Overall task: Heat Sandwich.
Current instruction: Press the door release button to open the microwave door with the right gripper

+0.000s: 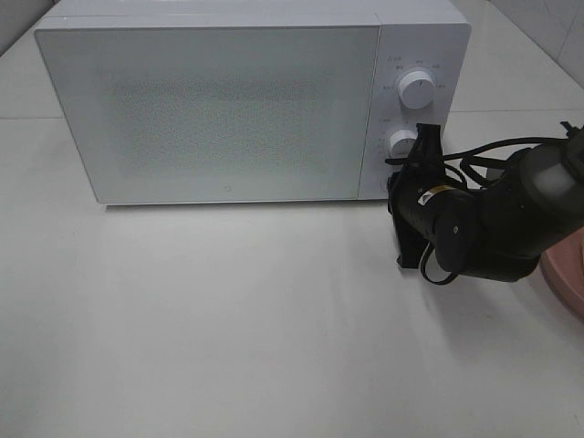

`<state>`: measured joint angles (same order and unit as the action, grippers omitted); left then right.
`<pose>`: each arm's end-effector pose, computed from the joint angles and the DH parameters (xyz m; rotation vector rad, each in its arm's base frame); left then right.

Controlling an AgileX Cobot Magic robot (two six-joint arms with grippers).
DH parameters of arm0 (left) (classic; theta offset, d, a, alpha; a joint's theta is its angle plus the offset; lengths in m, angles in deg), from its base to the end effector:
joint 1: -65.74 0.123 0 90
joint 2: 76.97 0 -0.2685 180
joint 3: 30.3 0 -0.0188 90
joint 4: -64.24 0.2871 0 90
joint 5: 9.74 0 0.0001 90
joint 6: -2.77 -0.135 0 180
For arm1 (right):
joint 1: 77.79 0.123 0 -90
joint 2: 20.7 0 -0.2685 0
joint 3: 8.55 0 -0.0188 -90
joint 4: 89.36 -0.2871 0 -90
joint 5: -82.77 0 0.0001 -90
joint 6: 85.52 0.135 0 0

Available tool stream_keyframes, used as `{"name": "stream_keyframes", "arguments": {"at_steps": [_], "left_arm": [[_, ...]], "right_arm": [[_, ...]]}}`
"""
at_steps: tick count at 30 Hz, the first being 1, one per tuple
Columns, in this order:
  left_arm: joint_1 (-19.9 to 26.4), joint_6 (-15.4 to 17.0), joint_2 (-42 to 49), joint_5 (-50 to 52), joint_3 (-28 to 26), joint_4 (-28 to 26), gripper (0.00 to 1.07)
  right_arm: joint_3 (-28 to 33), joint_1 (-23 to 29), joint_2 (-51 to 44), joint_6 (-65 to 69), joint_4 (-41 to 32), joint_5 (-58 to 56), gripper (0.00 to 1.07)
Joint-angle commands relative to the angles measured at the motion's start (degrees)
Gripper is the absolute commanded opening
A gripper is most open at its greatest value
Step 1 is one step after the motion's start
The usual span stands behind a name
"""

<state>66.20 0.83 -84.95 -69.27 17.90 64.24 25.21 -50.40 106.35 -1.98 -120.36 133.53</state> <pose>0.0837 0.0007 0.2770 0.0261 2.0195 0.0266 0.3680 0.1301 0.0210 1.5334 1.4748 1.0602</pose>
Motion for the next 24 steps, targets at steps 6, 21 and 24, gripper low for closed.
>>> {"name": "stream_keyframes", "arguments": {"at_steps": [6,21,24], "left_arm": [[0.00,-0.06,-0.06,0.23,0.17,-0.34,1.06],[0.00,-0.06,-0.06,0.23,0.17,-0.34,1.06],[0.00,-0.06,-0.06,0.23,0.17,-0.34,1.06]], "right_arm": [[-2.86,-0.80,1.38,-1.55,-0.11,2.52,0.00],[-5.33,-0.80,2.01,-1.72,-0.52,9.57,0.00],[-6.70,-0.80,2.23,-1.95,-1.03,10.71,0.00]]}}
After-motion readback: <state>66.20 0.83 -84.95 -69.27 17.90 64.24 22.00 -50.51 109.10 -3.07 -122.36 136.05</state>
